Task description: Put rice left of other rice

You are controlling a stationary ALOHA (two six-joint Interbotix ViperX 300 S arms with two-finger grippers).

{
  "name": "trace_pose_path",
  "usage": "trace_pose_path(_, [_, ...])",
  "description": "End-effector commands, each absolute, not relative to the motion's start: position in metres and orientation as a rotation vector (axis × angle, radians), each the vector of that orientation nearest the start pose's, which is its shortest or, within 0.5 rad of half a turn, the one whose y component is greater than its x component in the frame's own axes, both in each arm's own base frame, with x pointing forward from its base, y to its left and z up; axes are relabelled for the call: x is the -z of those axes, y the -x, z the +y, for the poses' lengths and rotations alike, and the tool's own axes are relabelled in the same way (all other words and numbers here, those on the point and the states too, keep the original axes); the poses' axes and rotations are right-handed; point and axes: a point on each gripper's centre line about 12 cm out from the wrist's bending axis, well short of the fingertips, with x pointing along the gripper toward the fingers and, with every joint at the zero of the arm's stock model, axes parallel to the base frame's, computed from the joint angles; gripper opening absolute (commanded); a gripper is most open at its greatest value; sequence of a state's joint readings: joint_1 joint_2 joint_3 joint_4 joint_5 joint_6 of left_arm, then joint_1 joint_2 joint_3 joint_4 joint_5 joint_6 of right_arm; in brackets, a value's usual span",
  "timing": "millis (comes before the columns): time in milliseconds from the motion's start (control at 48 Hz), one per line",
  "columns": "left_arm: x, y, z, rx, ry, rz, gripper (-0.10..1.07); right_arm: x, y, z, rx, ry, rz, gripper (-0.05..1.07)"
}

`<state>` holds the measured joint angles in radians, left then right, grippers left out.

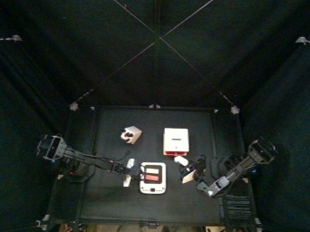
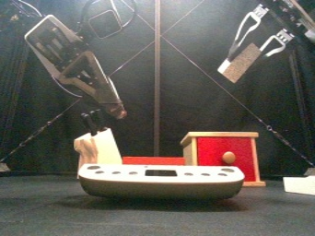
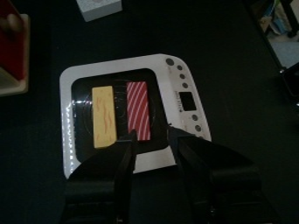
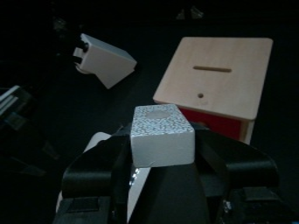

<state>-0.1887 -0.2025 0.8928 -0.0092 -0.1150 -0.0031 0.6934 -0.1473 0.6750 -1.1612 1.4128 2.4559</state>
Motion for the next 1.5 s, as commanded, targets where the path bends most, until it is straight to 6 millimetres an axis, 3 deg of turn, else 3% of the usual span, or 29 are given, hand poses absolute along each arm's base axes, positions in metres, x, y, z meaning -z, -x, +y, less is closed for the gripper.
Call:
trace_pose_path(0, [-0.191, -0.321, -0.060, 0.173, -0.026, 0.508, 0.74, -0.229, -0.280, 0.097, 1.020, -0.566, 0.232, 0.50])
trace_pose_path(417, [-0.189, -0.313, -0.057, 0.155, 0.008, 0.489, 0.74, -0.167, -0.286, 0.120, 1.222, -0.545, 0.440, 0.50])
trace_pose_path(729, [-0.186, -0.314, -0.057, 0.155, 0.007, 0.497, 0.74, -0.134, -0.305, 0.112, 1.268, -0.559, 0.509, 0.50])
trace_pose_path(1062, [-0.185, -0.313, -0.057, 0.155, 0.006, 0.502, 0.74, -0.114, -0.318, 0.097, 1.285, -0.583, 0.543, 0.51])
trace_pose_path(1479, [-0.184, -0.313, -0.056, 0.153, 0.008, 0.503, 0.74, -0.106, -0.318, 0.096, 1.279, -0.603, 0.574, 0.52])
